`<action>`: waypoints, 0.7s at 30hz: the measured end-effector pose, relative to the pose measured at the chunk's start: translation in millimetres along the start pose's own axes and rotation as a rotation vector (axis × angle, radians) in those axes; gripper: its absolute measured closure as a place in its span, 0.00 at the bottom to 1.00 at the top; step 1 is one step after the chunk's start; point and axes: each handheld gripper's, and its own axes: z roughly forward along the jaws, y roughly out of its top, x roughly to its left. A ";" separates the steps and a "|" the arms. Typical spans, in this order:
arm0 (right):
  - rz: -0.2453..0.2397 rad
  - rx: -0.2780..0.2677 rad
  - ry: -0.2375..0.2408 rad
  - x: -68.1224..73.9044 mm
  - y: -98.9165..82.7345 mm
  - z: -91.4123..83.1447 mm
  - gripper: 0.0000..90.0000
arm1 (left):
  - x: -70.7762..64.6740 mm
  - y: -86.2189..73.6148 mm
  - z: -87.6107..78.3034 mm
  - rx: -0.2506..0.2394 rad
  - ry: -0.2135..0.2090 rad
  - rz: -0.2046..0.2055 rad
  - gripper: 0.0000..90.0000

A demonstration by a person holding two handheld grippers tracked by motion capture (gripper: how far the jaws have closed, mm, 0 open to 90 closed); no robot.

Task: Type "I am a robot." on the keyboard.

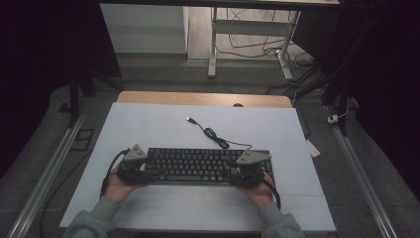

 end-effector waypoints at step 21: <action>0.003 0.005 -0.004 -0.3 -0.6 1.4 0.57 | -11.6 3.5 4.2 0.002 -0.056 0.036 0.54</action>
